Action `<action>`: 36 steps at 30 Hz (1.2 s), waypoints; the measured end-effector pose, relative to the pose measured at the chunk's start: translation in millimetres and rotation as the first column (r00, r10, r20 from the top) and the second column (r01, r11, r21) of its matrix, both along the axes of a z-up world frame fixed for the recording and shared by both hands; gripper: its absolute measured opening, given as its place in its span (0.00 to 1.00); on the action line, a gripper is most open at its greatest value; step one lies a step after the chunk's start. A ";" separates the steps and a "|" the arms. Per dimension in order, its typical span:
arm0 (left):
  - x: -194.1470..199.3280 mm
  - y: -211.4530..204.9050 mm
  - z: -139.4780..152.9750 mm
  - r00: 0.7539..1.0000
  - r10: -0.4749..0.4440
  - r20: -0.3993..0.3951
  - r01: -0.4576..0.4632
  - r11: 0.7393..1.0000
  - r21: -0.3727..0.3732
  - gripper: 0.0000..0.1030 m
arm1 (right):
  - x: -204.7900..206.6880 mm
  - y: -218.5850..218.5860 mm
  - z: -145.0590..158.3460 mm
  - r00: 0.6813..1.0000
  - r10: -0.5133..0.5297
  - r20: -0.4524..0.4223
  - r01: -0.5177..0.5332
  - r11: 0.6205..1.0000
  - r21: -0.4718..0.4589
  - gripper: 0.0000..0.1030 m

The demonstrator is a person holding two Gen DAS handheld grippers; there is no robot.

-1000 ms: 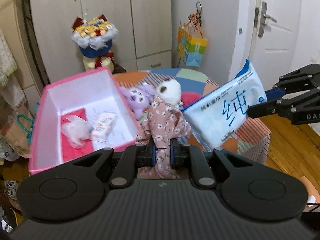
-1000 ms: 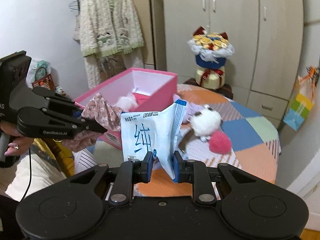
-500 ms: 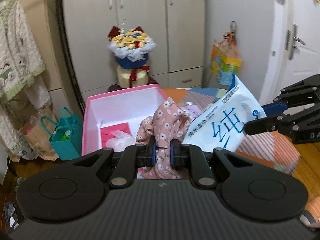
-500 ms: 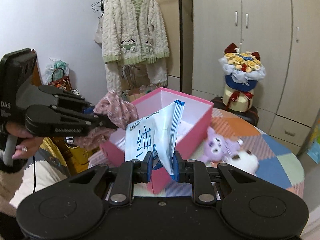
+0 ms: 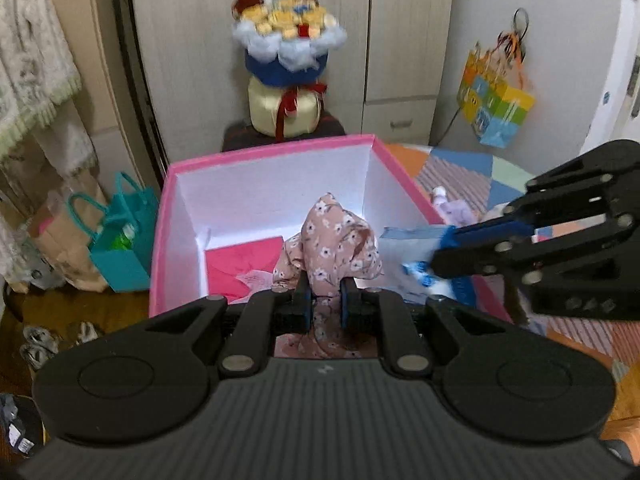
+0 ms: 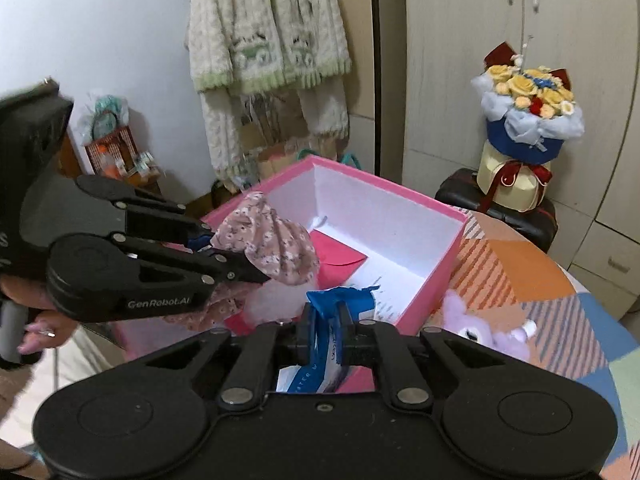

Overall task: Organize soft objects
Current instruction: 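Carry the wipe pack and floral cloth over the pink box with both grippers, then open both grippers to drop the wipe pack and cloth into the box, then move the left gripper to the white panda plush on the table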

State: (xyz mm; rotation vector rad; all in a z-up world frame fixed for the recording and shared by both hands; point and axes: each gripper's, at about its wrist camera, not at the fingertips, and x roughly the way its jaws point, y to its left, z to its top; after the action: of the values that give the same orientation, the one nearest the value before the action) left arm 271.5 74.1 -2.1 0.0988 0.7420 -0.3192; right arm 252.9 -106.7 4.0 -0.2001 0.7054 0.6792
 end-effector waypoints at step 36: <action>-42.5 7.6 37.3 0.995 -0.044 0.088 0.037 0.997 0.071 0.63 | -25.7 -41.9 18.9 0.998 -0.021 0.066 0.020 1.000 0.019 0.53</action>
State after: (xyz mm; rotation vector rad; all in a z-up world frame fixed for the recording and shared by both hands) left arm 229.0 81.8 35.2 0.1931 0.6635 -0.3255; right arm 227.1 -148.6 22.9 -0.1977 0.6365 0.6562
